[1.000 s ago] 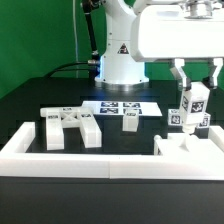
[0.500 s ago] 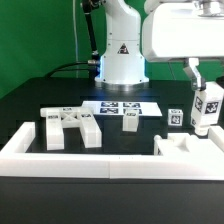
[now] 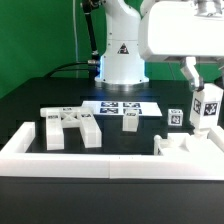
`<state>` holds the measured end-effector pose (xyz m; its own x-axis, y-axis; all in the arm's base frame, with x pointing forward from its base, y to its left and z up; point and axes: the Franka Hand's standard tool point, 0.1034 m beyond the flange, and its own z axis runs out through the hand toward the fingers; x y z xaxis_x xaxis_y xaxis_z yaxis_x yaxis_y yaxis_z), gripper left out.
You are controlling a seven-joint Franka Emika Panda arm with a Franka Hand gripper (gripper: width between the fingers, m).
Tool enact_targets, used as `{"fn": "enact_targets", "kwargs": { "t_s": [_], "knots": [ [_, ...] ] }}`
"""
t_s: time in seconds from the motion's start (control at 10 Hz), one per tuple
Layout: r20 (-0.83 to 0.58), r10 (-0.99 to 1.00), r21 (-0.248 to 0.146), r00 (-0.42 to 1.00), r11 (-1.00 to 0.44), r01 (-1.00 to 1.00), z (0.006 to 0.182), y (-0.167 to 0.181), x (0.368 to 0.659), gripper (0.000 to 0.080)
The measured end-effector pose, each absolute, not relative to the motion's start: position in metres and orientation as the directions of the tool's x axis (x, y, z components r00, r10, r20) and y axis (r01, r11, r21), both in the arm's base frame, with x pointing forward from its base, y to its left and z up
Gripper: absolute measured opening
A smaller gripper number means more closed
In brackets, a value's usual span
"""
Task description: Assemble chair
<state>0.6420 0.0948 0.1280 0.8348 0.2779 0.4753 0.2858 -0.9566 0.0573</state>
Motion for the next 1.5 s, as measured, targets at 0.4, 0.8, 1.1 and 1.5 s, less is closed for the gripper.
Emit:
{"fn": "enact_targets", "kwargs": {
  "t_s": [0.4, 0.8, 1.1, 1.5],
  "knots": [
    [0.468, 0.287, 0.054, 0.836, -0.953, 0.297, 0.127, 0.102, 0.643, 0.0288],
    [0.458, 0.291, 0.052, 0.84, -0.952, 0.302, 0.118, 0.104, 0.641, 0.0288],
    [0.455, 0.292, 0.05, 0.841, -0.952, 0.303, 0.113, 0.106, 0.642, 0.0288],
    [0.452, 0.297, 0.049, 0.841, -0.95, 0.31, 0.107, 0.111, 0.644, 0.0288]
  ]
}}
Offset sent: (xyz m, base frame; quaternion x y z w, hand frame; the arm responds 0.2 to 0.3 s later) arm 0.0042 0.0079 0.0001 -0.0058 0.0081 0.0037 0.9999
